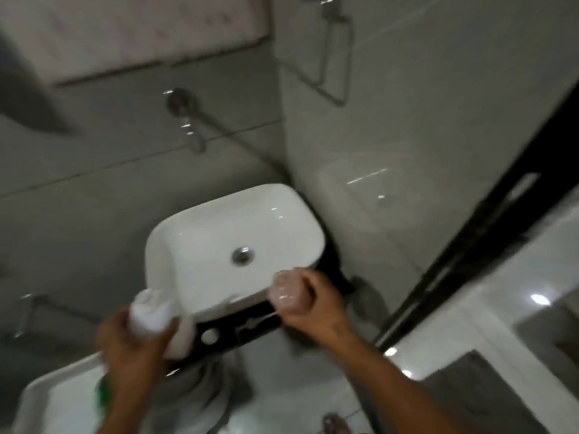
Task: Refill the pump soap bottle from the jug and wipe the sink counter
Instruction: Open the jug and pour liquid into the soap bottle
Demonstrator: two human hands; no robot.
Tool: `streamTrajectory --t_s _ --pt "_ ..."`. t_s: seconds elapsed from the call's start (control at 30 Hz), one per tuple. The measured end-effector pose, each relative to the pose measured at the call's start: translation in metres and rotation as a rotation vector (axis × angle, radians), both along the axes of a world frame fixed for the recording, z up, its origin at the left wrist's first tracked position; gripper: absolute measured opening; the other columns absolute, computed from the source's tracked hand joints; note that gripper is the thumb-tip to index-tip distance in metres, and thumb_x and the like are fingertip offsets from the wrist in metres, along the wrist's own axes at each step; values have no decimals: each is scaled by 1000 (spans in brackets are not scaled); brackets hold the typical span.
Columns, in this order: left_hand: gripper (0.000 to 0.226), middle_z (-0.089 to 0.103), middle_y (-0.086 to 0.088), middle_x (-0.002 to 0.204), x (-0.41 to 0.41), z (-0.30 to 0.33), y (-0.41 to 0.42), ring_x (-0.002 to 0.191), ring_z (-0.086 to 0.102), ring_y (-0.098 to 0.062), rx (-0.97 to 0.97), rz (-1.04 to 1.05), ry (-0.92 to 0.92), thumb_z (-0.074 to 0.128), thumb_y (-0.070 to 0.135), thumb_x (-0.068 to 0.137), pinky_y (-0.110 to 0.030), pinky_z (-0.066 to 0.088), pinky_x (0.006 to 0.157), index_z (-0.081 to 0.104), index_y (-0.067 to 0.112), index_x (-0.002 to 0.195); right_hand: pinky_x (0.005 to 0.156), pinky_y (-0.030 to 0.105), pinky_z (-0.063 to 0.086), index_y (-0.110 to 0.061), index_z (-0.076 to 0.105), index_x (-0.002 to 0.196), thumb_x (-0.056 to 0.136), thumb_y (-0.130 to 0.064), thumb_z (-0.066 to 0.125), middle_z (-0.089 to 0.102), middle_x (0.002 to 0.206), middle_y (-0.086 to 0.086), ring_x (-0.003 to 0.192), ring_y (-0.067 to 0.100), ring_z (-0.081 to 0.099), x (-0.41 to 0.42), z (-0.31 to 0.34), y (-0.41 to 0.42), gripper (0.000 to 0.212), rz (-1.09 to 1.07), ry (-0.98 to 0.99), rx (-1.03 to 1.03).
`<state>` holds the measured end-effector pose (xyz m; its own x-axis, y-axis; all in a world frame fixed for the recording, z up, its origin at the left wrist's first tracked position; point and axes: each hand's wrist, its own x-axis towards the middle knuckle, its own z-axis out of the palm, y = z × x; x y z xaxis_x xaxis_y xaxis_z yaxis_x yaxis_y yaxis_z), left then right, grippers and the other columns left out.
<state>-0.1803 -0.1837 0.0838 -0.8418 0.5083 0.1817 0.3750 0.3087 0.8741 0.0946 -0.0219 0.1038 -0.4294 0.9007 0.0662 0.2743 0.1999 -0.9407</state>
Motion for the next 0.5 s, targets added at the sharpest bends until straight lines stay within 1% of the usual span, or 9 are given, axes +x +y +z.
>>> streamTrajectory --t_s 0.03,0.1,0.17,0.23,0.27,0.3,0.4,0.43,0.5 --pt "72 68 -15 109 0 -2 -5 95 67 -34 -15 90 0 91 46 48 -51 57 87 65 16 108 96 22 50 -36 56 114 53 -9 92 68 118 -9 107 8 64 -1 -8 1 76 -4 6 -7" --pt "61 67 -13 100 2 -8 -10 90 66 -34 -66 208 14 98 26 52 -45 54 84 62 12 98 97 38 53 -37 56 116 50 -11 93 67 117 -4 107 15 65 -2 -23 1 80 8 -16 -4" --pt "54 64 -5 89 2 -12 -5 78 64 -22 -89 267 -19 98 19 52 -31 50 73 59 18 89 93 37 55 -45 57 113 45 -26 92 67 114 -11 104 9 65 -3 -31 1 78 8 -39 -22" --pt "49 61 4 79 1 -18 -4 67 59 0 -72 288 -38 95 26 48 -18 47 62 58 24 80 88 31 56 -55 56 108 41 -40 87 66 112 -18 102 2 64 -7 -34 0 76 11 -44 -39" --pt "46 61 8 75 0 -23 -6 65 58 4 -82 296 -38 92 30 47 -11 43 55 57 28 76 87 30 56 -58 55 107 40 -42 86 65 112 -19 102 1 64 -9 -36 1 75 14 -44 -51" --pt "44 60 11 73 1 -27 -8 64 57 6 -104 309 -38 90 33 46 -10 40 52 56 29 73 87 30 56 -59 55 106 40 -43 85 65 112 -20 102 1 64 -10 -37 1 75 17 -40 -58" --pt "50 51 17 81 5 -39 -12 72 53 7 -131 360 -28 90 35 48 -18 37 56 48 35 75 87 27 56 -57 55 108 42 -42 87 65 112 -20 103 -1 63 -12 -38 2 74 37 -35 -71" --pt "53 50 12 85 5 -45 -14 77 52 1 -145 376 -35 91 33 50 -20 39 61 48 34 80 86 26 56 -56 55 109 43 -41 88 65 113 -21 103 -2 63 -12 -38 2 75 43 -31 -75" --pt "60 53 -2 99 5 -57 -18 90 54 -17 -163 380 -75 95 30 52 -31 46 75 54 19 94 84 25 57 -55 56 110 44 -41 89 65 113 -23 103 -3 63 -12 -39 4 76 46 -37 -75"
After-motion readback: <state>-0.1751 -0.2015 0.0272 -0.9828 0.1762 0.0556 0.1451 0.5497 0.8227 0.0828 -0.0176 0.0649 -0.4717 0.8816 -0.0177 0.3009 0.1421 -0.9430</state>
